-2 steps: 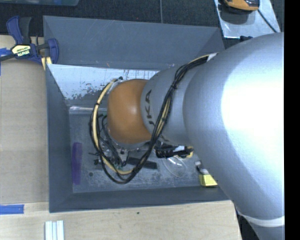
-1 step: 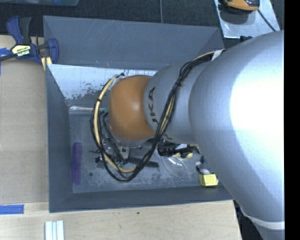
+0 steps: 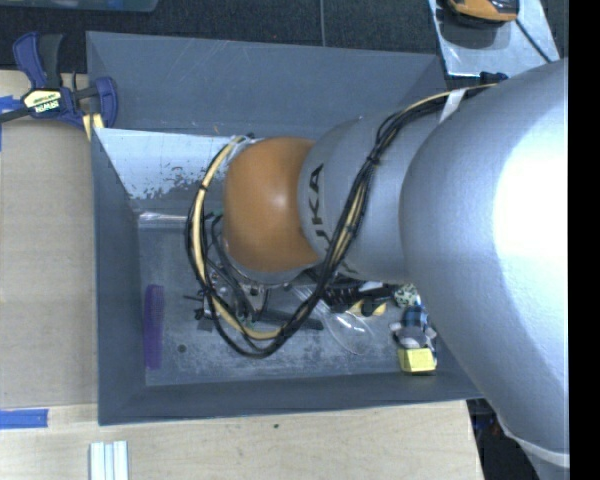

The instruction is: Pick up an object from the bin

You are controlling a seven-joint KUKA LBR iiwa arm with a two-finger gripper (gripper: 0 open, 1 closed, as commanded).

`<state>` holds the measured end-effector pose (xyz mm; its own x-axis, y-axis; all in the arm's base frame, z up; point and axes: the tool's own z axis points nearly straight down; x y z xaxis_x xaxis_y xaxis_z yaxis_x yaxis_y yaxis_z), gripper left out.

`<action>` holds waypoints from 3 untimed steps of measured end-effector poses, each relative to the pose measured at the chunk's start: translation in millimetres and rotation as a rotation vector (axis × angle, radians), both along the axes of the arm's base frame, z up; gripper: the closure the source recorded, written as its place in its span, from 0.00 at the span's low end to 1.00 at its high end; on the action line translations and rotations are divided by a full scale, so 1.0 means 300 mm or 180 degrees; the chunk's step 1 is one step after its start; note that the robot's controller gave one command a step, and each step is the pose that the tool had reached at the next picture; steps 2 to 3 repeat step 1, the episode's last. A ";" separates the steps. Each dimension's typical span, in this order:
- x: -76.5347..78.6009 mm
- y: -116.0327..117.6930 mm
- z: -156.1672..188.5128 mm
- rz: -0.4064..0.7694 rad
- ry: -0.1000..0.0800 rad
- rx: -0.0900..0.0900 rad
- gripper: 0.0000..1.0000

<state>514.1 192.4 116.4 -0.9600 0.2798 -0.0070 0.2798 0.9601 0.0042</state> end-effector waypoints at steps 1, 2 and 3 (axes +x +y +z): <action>0.005 -0.001 0.077 -0.0001 -0.0020 0.0006 1.00; 0.005 -0.001 0.077 -0.0001 -0.0020 0.0006 1.00; 0.005 -0.001 0.077 -0.0001 -0.0020 0.0006 1.00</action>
Offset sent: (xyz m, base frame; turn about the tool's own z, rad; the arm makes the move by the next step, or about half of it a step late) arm 0.0013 0.0000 0.0201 0.0003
